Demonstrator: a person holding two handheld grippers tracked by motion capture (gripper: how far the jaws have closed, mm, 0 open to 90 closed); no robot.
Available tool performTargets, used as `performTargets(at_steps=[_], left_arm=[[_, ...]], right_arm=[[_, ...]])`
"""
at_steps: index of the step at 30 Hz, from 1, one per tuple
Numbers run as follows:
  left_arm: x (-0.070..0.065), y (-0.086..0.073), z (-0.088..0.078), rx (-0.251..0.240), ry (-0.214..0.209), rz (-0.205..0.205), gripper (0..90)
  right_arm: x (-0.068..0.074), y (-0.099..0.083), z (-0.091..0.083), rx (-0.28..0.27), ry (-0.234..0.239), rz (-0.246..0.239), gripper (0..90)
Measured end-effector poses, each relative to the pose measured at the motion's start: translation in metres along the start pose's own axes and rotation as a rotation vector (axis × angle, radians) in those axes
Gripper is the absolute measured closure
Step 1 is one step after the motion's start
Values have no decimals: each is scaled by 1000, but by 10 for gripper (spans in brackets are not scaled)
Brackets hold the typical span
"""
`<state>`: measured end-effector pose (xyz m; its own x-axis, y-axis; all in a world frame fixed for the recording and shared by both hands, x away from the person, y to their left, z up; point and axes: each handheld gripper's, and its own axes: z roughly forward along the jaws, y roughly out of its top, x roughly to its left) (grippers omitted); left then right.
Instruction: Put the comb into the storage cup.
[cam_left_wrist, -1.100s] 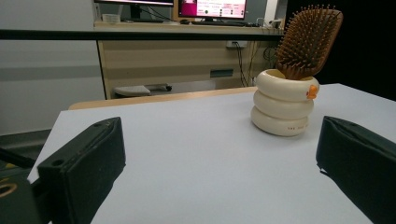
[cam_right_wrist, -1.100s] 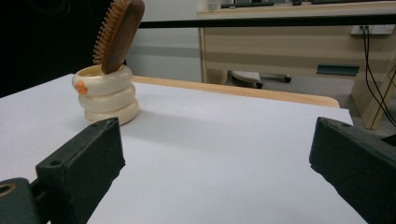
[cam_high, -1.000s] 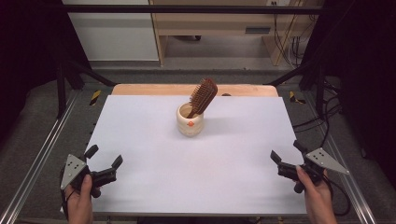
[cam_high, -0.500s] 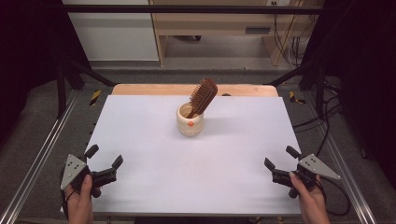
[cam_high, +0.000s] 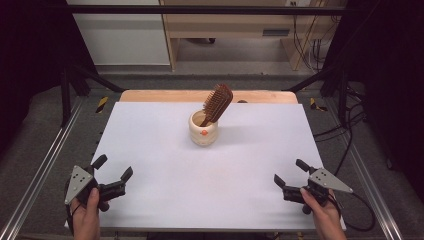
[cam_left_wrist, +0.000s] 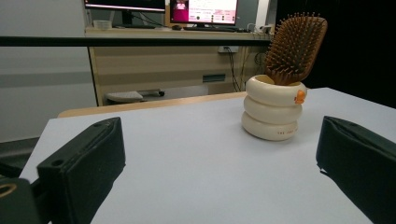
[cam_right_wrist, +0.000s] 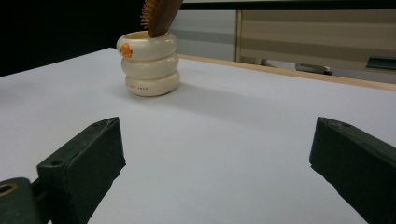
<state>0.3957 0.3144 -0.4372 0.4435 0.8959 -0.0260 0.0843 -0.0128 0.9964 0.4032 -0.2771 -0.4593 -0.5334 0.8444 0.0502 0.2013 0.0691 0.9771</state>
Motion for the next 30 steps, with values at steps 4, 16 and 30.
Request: performTargets(at_steps=[4, 16, 30], left_arm=[[-1, 0, 0, -2, -8, 2, 14], [-8, 1, 3, 0, -51, 22, 14], [-14, 1, 4, 2, -86, 30, 14]], right_arm=[[4, -2, 4, 10, 20, -9, 32], [15, -4, 14, 19, 74, -41, 32], [22, -2, 33, 14, 75, -79, 24]])
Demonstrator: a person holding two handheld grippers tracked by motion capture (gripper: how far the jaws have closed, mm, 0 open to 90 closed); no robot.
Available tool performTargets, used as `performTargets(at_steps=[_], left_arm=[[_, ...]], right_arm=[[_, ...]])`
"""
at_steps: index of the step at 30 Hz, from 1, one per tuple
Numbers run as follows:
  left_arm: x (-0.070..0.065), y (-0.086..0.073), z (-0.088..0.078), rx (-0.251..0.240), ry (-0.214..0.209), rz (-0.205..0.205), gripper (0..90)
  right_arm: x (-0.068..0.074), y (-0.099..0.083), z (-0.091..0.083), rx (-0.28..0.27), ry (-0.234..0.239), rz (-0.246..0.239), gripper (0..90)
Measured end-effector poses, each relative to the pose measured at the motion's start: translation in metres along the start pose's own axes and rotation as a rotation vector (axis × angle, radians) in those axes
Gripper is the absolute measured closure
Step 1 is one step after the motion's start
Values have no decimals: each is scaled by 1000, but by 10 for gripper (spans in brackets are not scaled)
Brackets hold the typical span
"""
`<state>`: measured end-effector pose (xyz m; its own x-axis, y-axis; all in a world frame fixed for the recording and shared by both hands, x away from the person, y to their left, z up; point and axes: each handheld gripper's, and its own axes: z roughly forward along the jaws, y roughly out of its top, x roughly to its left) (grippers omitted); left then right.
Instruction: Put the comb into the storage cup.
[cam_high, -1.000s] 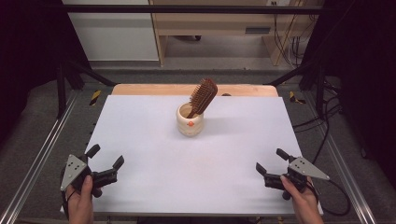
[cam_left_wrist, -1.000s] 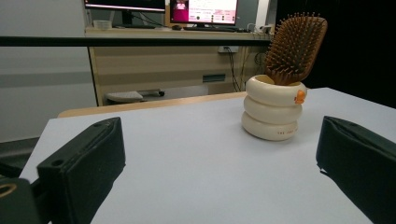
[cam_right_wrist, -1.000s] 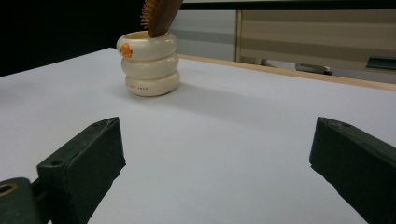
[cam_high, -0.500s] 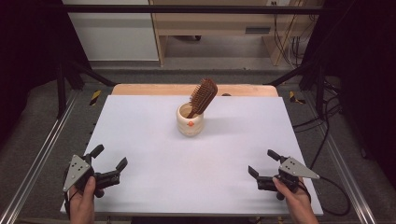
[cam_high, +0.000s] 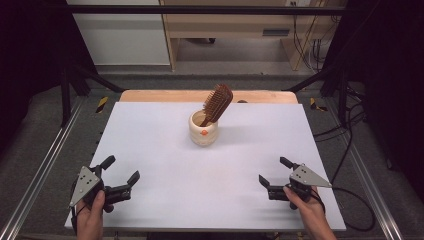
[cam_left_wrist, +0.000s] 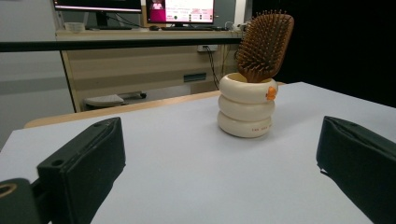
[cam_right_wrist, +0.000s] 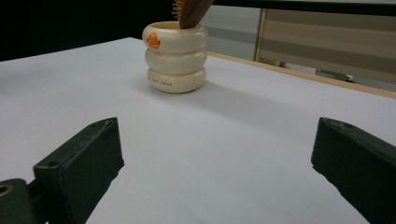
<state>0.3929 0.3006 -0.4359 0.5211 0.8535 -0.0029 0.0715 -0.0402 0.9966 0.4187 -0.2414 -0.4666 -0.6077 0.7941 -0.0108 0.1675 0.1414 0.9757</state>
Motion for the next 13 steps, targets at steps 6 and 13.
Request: performTargets(at_steps=[6, 13], left_arm=[[0, -1, 1, 10, 2, -3, 14], [2, -2, 2, 18, 14, -13, 14]], right_arm=[[4, 8, 17, -9, 5, -5, 32], [8, 9, 17, 54, -46, 11, 49]])
